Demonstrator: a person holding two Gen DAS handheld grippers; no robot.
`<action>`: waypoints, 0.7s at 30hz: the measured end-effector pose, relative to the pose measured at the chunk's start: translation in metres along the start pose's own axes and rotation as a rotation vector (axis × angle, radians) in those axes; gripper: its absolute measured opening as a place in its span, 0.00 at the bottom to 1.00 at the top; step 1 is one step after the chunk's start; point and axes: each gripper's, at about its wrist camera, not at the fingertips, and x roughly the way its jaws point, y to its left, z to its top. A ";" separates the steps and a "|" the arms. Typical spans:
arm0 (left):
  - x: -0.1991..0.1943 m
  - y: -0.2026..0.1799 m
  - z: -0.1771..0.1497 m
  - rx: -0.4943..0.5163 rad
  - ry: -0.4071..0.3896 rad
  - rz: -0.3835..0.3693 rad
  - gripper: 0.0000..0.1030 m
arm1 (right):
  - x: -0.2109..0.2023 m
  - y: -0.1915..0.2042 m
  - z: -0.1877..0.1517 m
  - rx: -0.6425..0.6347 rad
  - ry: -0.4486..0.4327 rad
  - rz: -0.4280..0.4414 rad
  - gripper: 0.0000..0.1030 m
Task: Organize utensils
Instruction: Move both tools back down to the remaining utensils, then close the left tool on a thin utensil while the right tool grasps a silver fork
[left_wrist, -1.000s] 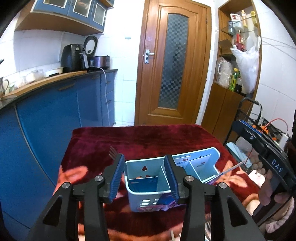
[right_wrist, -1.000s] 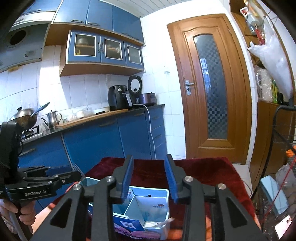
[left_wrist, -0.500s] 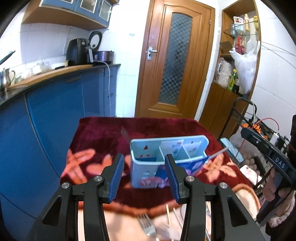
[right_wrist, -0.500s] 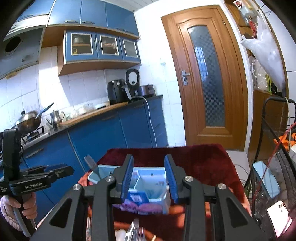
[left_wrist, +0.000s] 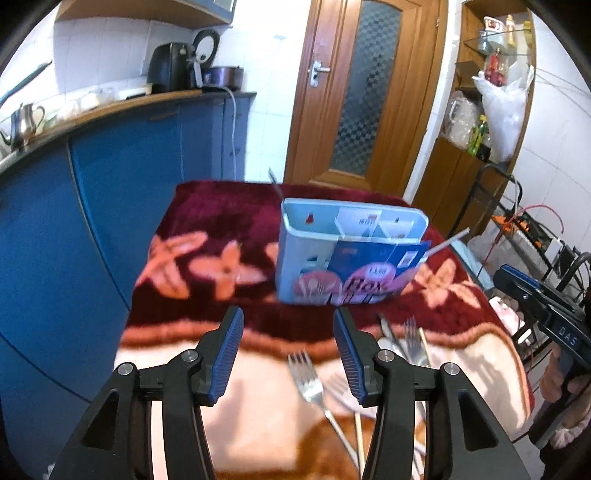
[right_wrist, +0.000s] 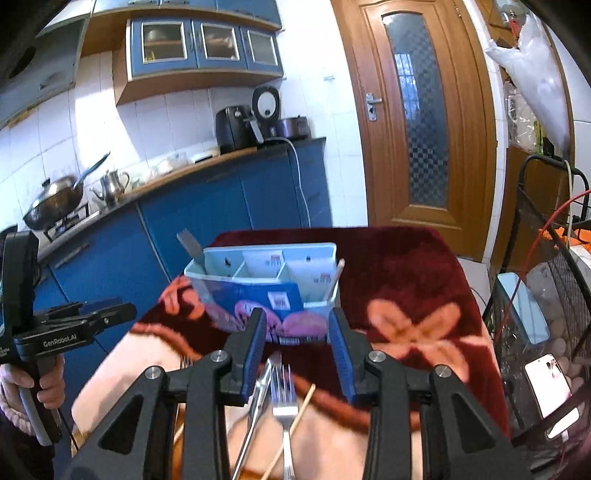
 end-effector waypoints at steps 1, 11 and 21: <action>0.002 0.000 -0.003 -0.001 0.010 0.002 0.50 | 0.000 0.002 -0.004 -0.006 0.012 0.002 0.37; 0.028 -0.004 -0.028 0.003 0.110 -0.027 0.51 | 0.009 0.007 -0.031 -0.007 0.111 -0.009 0.37; 0.070 -0.009 -0.038 0.009 0.209 -0.047 0.51 | 0.023 0.002 -0.045 -0.001 0.181 -0.013 0.37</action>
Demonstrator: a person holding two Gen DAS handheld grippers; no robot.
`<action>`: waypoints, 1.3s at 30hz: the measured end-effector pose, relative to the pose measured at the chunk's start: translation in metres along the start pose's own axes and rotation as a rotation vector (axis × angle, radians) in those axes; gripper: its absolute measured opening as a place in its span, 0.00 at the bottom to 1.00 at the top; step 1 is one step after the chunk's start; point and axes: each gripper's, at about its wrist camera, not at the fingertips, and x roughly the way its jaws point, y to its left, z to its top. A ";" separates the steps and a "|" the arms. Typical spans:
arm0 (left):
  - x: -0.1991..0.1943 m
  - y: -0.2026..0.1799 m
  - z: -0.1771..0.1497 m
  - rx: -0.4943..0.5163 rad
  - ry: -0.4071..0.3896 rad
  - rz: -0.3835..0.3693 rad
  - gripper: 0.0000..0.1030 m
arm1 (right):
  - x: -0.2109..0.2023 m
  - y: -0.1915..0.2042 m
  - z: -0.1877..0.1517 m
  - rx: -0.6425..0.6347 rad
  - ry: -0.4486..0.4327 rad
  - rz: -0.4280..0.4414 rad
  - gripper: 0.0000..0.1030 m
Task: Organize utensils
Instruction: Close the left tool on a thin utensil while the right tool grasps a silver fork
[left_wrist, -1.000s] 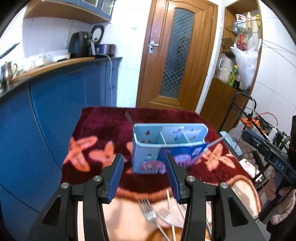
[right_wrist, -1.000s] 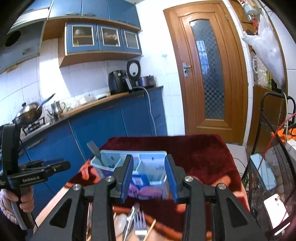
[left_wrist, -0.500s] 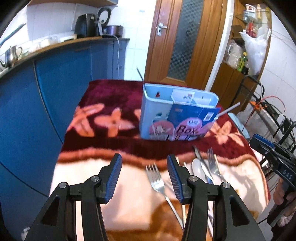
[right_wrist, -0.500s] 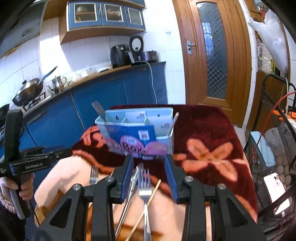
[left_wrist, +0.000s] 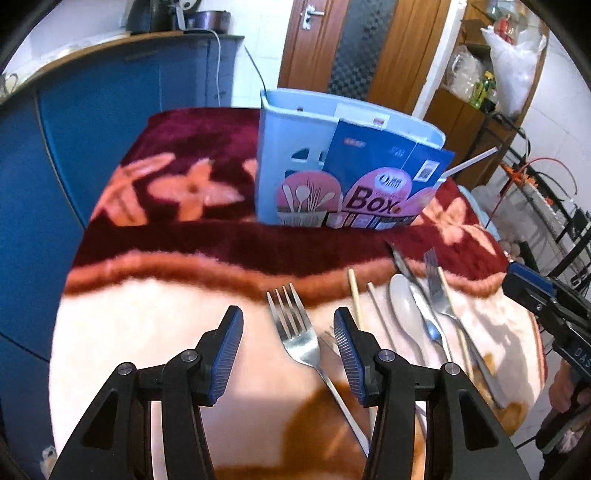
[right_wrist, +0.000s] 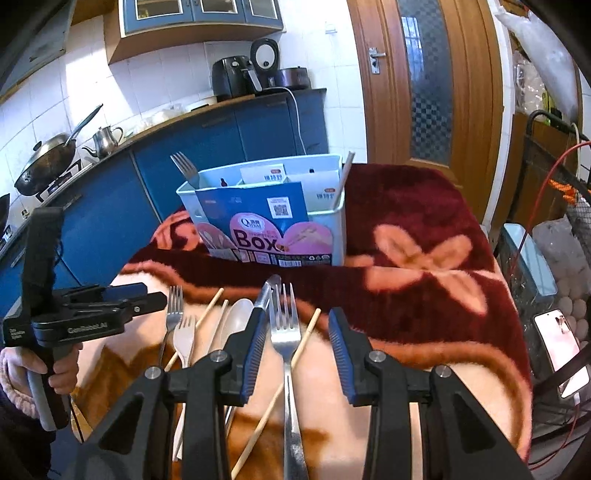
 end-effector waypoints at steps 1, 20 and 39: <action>0.003 0.001 0.000 -0.002 0.004 -0.003 0.51 | 0.002 -0.001 -0.001 -0.002 0.005 -0.002 0.37; 0.030 0.019 0.005 -0.070 0.033 -0.173 0.11 | 0.034 -0.013 -0.003 0.016 0.087 0.006 0.40; 0.028 0.010 0.000 -0.064 0.016 -0.179 0.03 | 0.062 0.010 0.011 -0.028 0.137 0.041 0.46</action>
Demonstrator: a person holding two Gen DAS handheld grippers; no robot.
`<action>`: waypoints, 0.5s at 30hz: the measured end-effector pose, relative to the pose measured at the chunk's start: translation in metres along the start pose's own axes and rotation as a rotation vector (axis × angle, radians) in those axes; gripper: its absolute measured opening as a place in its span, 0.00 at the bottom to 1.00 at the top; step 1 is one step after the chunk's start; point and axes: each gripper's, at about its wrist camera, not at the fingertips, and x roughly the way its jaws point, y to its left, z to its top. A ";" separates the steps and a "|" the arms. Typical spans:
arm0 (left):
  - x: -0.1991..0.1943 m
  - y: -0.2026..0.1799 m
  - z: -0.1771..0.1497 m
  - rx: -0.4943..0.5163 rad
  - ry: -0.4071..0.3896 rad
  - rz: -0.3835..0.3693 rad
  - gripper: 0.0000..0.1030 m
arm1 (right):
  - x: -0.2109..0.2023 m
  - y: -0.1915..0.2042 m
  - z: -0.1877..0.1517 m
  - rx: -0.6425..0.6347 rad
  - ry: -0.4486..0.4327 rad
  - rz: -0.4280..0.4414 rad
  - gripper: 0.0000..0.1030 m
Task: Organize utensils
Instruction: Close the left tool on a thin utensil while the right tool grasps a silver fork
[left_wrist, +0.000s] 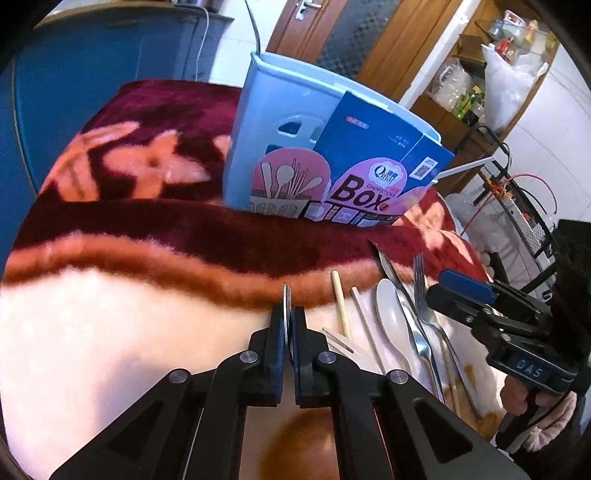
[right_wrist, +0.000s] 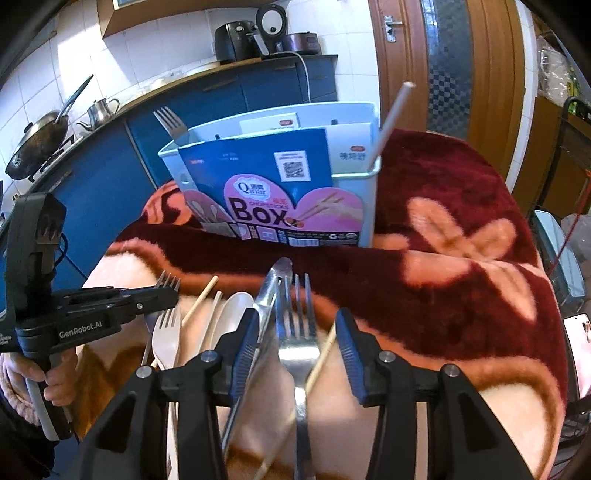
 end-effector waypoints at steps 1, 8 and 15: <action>-0.002 0.000 0.000 0.006 -0.012 0.005 0.03 | 0.003 0.001 0.001 -0.006 0.004 -0.004 0.46; -0.035 -0.001 0.005 0.039 -0.149 0.065 0.03 | 0.022 0.001 0.008 -0.007 0.034 -0.010 0.46; -0.059 -0.003 0.009 0.076 -0.245 0.098 0.03 | 0.024 -0.002 0.010 0.004 0.024 0.005 0.26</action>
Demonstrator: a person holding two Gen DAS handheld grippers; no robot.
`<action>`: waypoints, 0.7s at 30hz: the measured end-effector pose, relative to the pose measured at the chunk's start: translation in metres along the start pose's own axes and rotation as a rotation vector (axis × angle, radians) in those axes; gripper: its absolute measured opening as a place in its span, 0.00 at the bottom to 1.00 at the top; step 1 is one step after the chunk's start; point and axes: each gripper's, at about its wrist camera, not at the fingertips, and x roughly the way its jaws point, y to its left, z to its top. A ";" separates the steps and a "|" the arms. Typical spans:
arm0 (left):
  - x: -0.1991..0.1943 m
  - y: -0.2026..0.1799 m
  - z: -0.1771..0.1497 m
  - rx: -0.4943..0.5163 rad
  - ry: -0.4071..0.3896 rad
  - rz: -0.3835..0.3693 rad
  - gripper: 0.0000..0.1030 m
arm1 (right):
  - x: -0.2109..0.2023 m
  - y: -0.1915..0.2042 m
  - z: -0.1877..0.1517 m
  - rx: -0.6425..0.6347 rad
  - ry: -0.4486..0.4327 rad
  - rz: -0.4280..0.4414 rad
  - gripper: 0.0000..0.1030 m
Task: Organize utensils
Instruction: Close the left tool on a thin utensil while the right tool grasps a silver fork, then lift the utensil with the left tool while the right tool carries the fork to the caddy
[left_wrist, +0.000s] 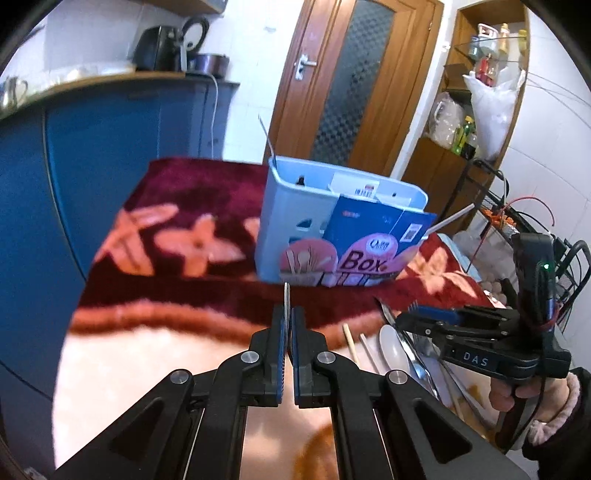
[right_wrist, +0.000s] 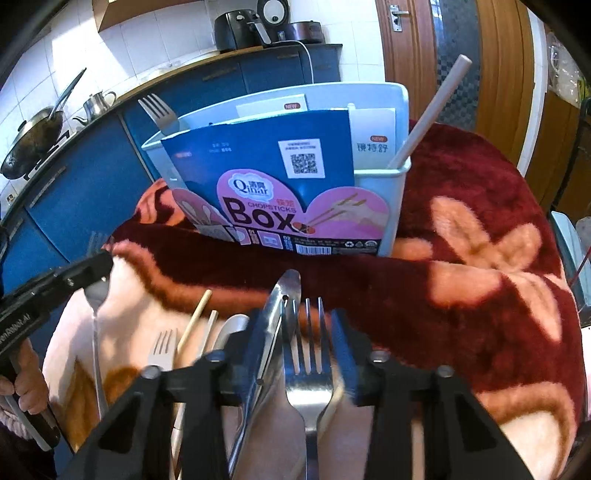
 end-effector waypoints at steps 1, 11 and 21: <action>-0.002 0.000 0.001 0.002 -0.009 0.003 0.02 | -0.002 0.000 -0.001 -0.003 -0.009 -0.002 0.26; -0.027 -0.009 0.006 0.016 -0.109 0.023 0.01 | -0.060 -0.003 -0.013 -0.002 -0.234 -0.015 0.25; -0.056 -0.023 0.024 0.033 -0.222 0.034 0.01 | -0.114 0.007 -0.011 0.000 -0.437 -0.037 0.25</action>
